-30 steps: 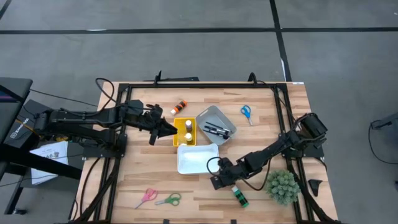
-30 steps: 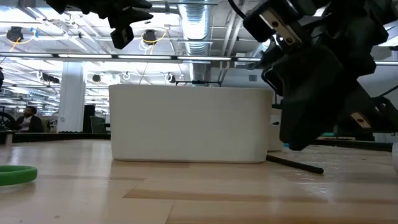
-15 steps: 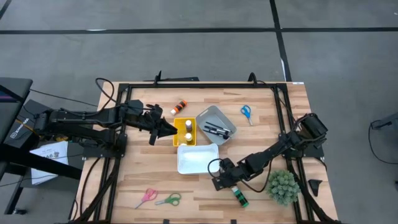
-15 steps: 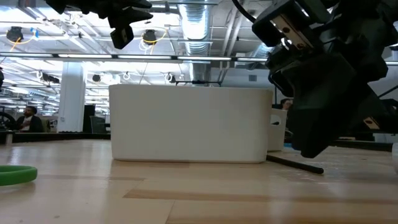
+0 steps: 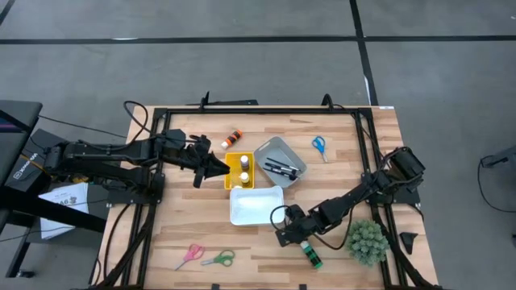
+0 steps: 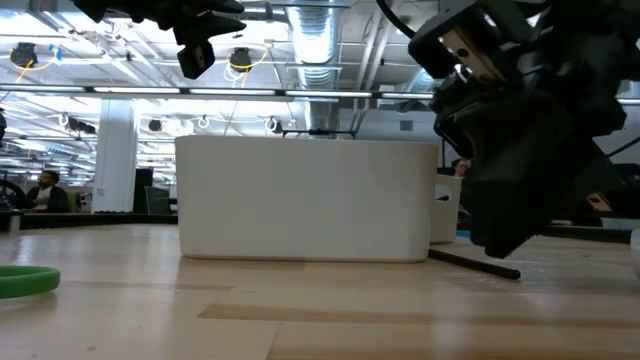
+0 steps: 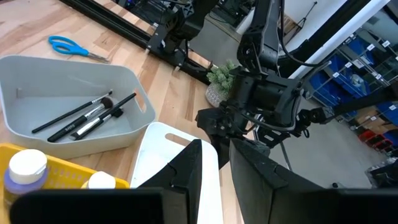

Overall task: Pick & Place Paint Supplies
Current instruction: Put the eyeshadow brush into the gray bin

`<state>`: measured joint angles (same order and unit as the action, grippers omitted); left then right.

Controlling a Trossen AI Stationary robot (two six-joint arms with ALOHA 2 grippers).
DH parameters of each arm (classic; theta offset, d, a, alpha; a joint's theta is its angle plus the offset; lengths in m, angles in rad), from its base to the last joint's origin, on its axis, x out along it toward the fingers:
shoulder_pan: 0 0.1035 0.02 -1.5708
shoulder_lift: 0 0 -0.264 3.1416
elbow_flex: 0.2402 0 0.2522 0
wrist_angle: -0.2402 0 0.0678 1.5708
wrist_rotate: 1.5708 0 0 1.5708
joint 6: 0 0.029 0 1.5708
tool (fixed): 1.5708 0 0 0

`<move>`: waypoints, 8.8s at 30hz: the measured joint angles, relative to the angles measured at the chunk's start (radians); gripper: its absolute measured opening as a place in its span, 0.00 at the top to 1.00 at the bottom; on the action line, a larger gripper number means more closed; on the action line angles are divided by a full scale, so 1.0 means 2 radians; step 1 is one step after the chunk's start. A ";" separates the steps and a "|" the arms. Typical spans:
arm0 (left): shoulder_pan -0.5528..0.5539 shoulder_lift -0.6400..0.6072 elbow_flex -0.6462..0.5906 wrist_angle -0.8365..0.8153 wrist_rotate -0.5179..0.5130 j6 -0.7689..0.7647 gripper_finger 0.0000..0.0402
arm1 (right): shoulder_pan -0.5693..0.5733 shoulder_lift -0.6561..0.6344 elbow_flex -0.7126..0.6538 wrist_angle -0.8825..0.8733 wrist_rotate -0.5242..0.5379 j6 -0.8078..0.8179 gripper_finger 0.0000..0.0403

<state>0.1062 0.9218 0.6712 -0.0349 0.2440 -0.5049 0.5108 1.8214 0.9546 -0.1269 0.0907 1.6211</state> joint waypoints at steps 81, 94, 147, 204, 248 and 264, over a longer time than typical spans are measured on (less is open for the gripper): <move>0.000 0.000 0.000 0.004 -0.006 -0.027 0.81 | -0.136 -0.053 -0.016 -0.160 0.021 -0.015 0.60; 0.000 0.000 0.000 0.008 -0.006 -0.027 0.81 | -0.139 -0.042 -0.016 -0.169 0.032 0.005 0.69; 0.000 0.000 0.000 0.008 -0.006 -0.031 0.81 | -0.140 -0.018 -0.015 -0.193 0.019 -0.002 0.98; 0.000 0.000 0.000 0.008 -0.061 -0.040 0.81 | -0.213 -0.316 -0.016 -0.166 0.081 -0.225 1.00; -0.117 0.000 0.000 0.012 -0.244 -0.185 0.81 | -0.478 -0.148 0.096 -0.143 -0.237 -0.716 1.00; -0.137 0.000 0.000 0.018 -0.276 -0.197 0.81 | -0.464 -0.042 0.138 -0.191 -0.238 -0.795 1.00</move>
<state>-0.1677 0.9226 0.6716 0.0010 -0.3077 -0.8997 -0.4171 1.7372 1.2301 -0.5085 -0.3862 0.0305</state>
